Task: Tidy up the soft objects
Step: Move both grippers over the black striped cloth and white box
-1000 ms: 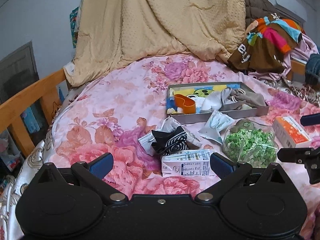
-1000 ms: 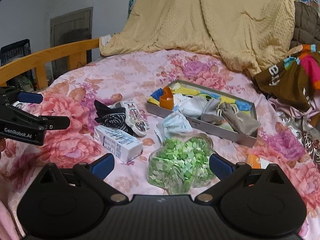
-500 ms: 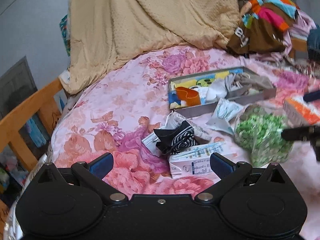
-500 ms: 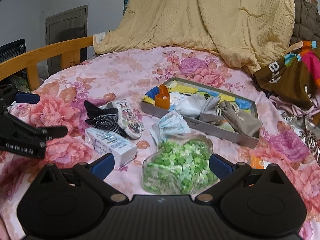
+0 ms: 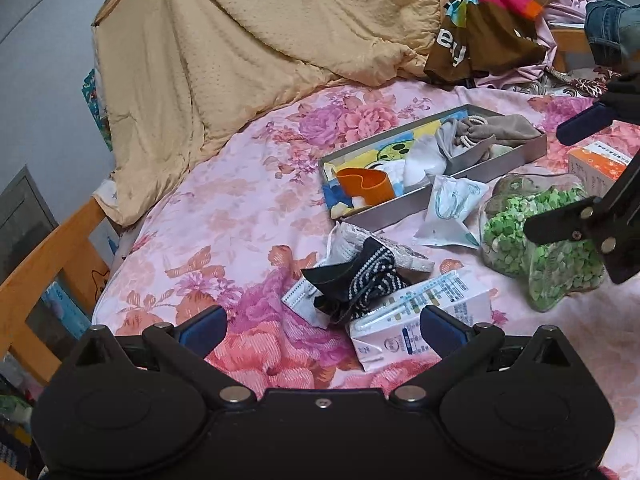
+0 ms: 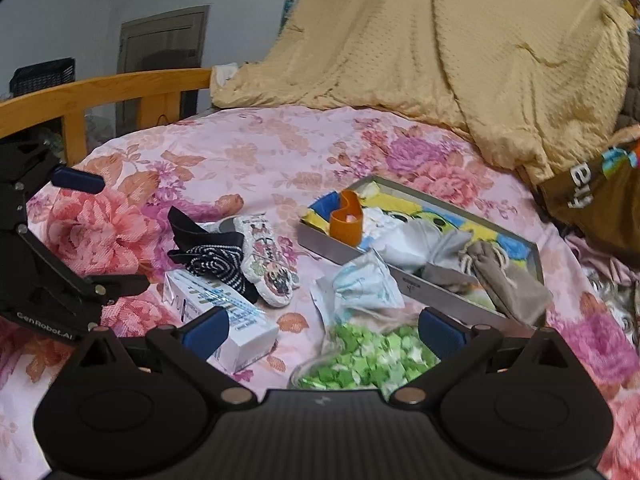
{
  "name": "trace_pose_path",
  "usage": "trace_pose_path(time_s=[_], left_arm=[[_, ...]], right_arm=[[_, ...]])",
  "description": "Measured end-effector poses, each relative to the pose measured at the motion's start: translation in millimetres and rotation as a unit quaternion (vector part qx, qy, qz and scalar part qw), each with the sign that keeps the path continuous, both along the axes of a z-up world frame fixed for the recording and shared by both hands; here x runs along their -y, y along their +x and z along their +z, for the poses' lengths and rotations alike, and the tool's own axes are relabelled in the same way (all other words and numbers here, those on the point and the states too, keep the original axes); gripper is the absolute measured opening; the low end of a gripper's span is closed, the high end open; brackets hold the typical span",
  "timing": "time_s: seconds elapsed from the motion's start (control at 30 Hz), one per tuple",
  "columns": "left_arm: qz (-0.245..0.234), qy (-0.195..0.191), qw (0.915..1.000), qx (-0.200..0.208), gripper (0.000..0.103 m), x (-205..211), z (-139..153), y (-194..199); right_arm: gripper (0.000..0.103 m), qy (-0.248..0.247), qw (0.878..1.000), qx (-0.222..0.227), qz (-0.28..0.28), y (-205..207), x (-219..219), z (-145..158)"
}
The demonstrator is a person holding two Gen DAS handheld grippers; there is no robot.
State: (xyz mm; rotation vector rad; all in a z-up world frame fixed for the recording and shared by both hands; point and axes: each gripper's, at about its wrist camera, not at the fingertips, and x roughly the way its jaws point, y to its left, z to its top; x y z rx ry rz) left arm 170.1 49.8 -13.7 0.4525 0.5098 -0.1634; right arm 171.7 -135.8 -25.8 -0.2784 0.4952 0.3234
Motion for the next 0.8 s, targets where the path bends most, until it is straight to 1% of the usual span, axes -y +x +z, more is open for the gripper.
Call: trace_pose_path(time_s=[0.13, 0.27, 0.4, 0.57, 0.63, 0.8], left_arm=[[-0.001, -0.005, 0.9999, 0.009, 0.102, -3, 0, 6], [0.001, -0.022, 0.9997, 0.008, 0.102, -7, 0, 12], [-0.004, -0.046, 0.9989, -0.001, 0.102, -13, -3, 18], [-0.016, -0.064, 0.9977, -0.010, 0.102, -16, -10, 28], [-0.018, -0.080, 0.9965, -0.016, 0.102, -19, -13, 31], [-0.010, -0.112, 0.9933, -0.025, 0.101, -27, -19, 41]], right_arm=[[0.103, -0.015, 1.000, 0.009, 0.007, 5, -7, -4], [0.103, -0.023, 1.000, 0.012, 0.011, 11, -11, -8], [0.102, -0.039, 0.999, 0.018, 0.014, 15, -15, -11], [0.102, -0.055, 0.998, 0.021, 0.020, 20, -20, -15], [0.102, -0.060, 0.998, 0.021, 0.022, 22, -23, -17], [0.102, -0.067, 0.997, 0.022, 0.025, 24, -25, -20]])
